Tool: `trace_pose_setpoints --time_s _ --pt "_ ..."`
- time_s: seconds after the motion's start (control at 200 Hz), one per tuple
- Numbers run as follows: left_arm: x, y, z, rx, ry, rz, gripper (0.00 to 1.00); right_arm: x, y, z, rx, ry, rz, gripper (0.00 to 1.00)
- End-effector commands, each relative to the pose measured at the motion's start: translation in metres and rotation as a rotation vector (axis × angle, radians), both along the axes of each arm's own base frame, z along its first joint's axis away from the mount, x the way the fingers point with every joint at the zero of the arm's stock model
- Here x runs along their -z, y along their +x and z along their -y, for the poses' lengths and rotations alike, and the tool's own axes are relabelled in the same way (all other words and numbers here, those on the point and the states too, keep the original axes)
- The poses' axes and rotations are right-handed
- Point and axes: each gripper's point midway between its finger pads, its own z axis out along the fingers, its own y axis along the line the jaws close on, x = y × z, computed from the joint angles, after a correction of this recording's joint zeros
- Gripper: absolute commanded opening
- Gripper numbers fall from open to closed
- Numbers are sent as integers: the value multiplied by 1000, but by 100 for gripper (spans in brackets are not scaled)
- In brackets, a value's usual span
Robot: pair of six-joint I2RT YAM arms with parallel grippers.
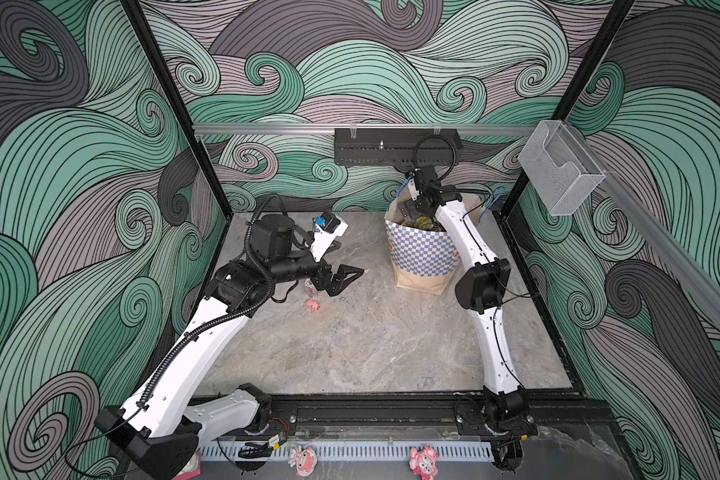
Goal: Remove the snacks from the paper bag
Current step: 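Reach the right gripper up and down into the paper bag while the left arm rises, then grasp the yellow mango candy bag with the right gripper and lift it out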
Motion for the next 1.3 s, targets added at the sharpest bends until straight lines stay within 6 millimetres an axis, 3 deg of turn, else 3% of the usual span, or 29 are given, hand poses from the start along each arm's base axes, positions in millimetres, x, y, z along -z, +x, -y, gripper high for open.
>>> trace_pose_setpoints --time_s 0.0,0.09,0.21,0.37,0.535,0.816,1.061,1.296 --pt "-5 -5 -1 15 17 35 99 23 -4 19 79 -60 -48 99" --pt "-7 -3 -1 9 5 49 99 29 -6 24 109 -75 -58 89" --pt "-7 0 0 5 1 54 99 30 -7 31 135 -103 -56 56" --pt "-9 4 2 3 -6 68 99 13 -8 28 129 -64 -31 32" --pt "-9 4 1 6 8 89 99 -18 -9 29 135 3 21 0" --pt "-14 0 0 12 -1 127 99 -95 -15 31 128 124 164 0" --pt "-27 16 1 -64 -74 120 99 -155 -29 40 161 167 286 0" --pt "-39 34 -13 -203 -98 127 99 -218 -49 46 164 223 423 0"
